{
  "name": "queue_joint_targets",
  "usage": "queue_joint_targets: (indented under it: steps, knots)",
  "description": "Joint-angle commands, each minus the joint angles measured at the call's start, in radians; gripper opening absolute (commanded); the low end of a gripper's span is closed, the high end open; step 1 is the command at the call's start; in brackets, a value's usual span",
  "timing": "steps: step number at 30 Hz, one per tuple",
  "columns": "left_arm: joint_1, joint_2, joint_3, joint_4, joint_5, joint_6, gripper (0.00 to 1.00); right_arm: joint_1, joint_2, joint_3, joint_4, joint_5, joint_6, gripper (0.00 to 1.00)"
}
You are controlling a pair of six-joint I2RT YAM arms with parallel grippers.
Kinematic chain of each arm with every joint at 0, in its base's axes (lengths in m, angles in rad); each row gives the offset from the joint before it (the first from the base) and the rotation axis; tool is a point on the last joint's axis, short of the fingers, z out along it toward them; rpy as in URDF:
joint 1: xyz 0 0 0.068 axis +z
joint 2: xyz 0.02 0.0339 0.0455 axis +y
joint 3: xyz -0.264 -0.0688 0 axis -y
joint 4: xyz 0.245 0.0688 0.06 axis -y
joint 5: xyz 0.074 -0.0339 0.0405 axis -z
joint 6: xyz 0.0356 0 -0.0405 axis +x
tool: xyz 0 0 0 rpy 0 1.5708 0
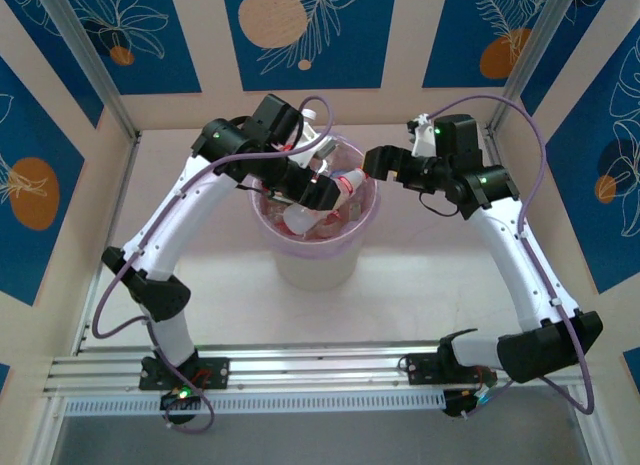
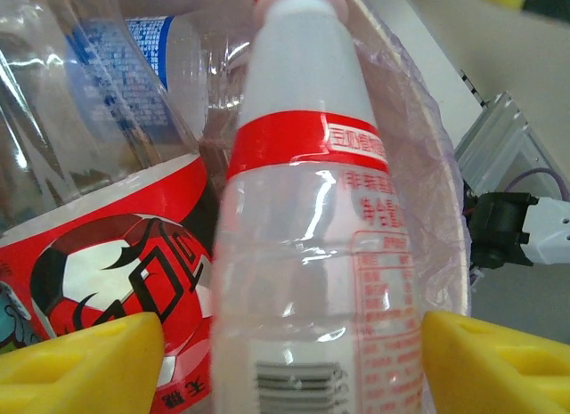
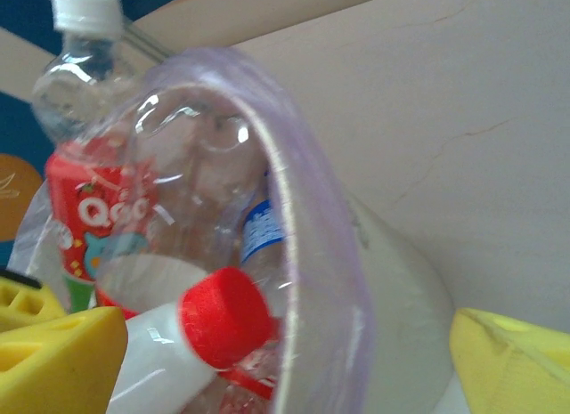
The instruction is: Put the plastic bottles in the bin
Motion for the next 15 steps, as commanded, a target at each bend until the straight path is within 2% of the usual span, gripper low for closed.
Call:
queue_joint_targets:
  steps: [1, 5, 8, 10, 15]
  knots:
    - [-0.011, -0.061, -0.013, 0.029, -0.006, -0.002, 0.76, 0.025, -0.015, 0.049, -0.052, 0.021, -0.032, 0.91]
    - [-0.009, -0.091, -0.031, 0.036, -0.025, 0.001, 0.75, 0.054, -0.049, 0.059, -0.074, 0.038, -0.04, 0.83]
    - [-0.009, -0.127, -0.065, 0.066, -0.027, -0.006, 0.72, 0.087, -0.066, 0.072, -0.097, 0.05, -0.051, 0.68]
    - [-0.009, -0.149, -0.096, 0.096, -0.019, -0.016, 0.66, 0.105, -0.066, 0.08, -0.115, 0.069, -0.058, 0.61]
    - [-0.009, -0.171, -0.18, 0.114, -0.003, -0.038, 0.56, 0.151, -0.055, 0.079, -0.131, 0.089, -0.063, 0.54]
